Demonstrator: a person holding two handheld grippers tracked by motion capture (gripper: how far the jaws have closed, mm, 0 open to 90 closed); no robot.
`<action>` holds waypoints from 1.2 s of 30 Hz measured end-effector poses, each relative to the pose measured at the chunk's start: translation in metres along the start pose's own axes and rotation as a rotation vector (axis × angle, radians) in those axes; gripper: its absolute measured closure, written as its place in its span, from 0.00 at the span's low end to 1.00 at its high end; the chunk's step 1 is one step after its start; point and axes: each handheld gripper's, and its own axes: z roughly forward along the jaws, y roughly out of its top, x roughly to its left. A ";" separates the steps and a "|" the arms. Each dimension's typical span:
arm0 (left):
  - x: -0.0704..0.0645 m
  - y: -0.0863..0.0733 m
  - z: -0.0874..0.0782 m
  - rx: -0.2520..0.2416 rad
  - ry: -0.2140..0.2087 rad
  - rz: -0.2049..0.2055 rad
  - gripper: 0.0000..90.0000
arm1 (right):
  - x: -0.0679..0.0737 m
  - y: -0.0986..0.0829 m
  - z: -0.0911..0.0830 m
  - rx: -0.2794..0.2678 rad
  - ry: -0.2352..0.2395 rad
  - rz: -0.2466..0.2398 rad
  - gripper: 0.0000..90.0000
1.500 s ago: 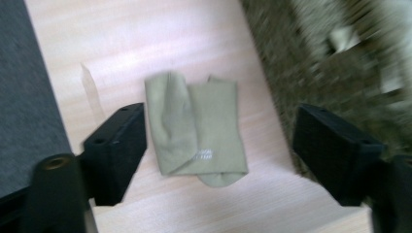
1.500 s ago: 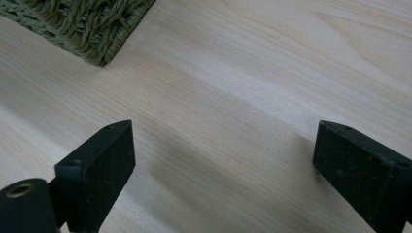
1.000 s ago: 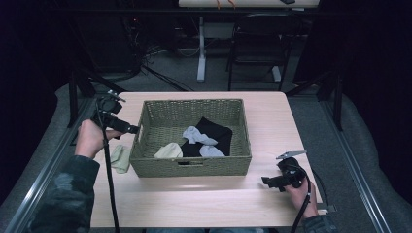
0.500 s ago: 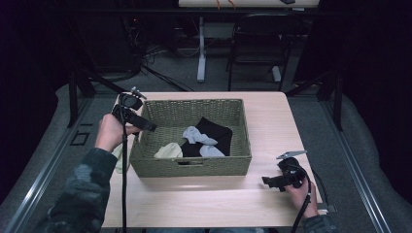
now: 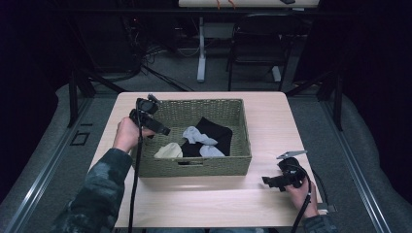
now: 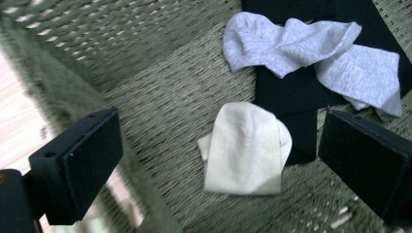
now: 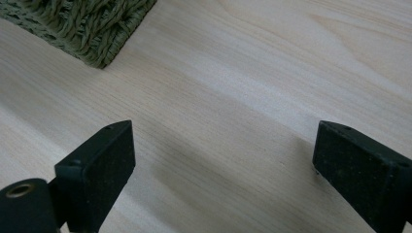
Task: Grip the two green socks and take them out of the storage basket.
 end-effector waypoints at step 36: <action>-0.011 0.000 0.093 0.254 -0.110 0.039 0.69 | -0.001 -0.002 -0.003 0.005 -0.002 0.009 0.08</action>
